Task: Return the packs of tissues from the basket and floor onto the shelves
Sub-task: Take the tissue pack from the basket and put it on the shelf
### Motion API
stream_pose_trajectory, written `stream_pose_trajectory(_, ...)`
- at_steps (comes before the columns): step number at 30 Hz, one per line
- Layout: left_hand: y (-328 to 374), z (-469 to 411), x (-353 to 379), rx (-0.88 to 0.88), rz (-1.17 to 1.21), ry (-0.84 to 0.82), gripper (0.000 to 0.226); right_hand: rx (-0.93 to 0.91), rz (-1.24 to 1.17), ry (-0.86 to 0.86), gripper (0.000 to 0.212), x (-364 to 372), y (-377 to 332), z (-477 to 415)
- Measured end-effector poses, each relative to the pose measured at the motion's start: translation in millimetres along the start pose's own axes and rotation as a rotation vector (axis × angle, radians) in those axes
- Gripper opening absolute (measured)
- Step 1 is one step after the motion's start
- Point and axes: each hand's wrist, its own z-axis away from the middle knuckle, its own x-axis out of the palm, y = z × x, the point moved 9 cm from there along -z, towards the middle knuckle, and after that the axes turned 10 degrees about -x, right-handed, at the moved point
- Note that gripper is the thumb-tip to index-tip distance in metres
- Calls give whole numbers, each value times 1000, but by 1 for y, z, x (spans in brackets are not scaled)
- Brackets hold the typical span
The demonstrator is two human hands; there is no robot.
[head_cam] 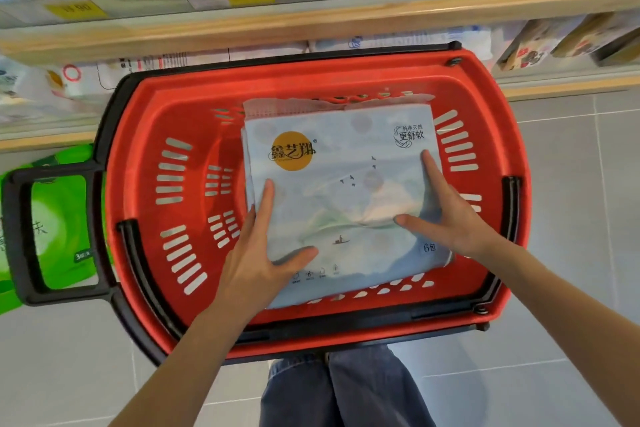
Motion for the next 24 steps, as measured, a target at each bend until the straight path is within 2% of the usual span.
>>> stream_pose_trajectory(5, -4, -5, 0, -2, 117, -60, 107, -15, -11, 52, 105, -4, -4, 3)
stream_pose_trajectory(12, 4, 12, -23, 14, 128, -74, 107, -51, 69, 78, 102, -13, -35, 18)
stream_pose_trajectory(17, 25, 45, -57, 63, 165, -76, 106, -145, 49, 112, 103, -24, -85, 39)
stream_pose_trajectory(24, 73, 110, -139, 202, 180, 31, 106, -274, 140, 227, 103, -56, -197, 82)
